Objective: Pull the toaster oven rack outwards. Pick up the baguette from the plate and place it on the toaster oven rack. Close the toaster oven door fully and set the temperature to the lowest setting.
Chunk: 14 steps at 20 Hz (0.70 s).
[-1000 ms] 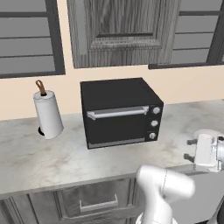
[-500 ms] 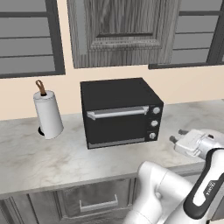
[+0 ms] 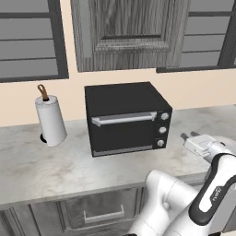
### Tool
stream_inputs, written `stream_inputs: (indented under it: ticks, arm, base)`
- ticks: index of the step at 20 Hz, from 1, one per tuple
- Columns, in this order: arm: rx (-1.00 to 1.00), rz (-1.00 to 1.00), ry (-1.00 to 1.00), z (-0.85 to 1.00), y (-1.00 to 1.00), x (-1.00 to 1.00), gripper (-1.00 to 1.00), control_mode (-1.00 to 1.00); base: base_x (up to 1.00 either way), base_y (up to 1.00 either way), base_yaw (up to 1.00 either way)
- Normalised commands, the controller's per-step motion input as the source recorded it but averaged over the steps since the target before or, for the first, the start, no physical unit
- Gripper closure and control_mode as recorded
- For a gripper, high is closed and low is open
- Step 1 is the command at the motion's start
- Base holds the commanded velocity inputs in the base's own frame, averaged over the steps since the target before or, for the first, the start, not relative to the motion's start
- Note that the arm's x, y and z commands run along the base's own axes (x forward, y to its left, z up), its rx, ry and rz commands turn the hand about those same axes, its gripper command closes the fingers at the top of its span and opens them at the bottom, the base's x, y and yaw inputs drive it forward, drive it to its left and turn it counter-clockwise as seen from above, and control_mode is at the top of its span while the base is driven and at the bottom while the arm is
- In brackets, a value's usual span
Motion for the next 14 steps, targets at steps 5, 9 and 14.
stream_inputs:
  ticks: [5,9,14]
  arm:
    - [-0.02,-0.10,0.01,0.02,0.33,0.20,-1.00,-1.00]
    - [-0.04,-0.17,0.03,0.02,0.65,0.44,-1.00,-1.00]
    - [0.00,-0.21,0.00,0.00,0.61,0.50,-1.00,-1.00]
  base:
    - [0.00,0.00,0.00]
    - [0.00,0.00,0.00]
    - [0.00,0.00,0.00]
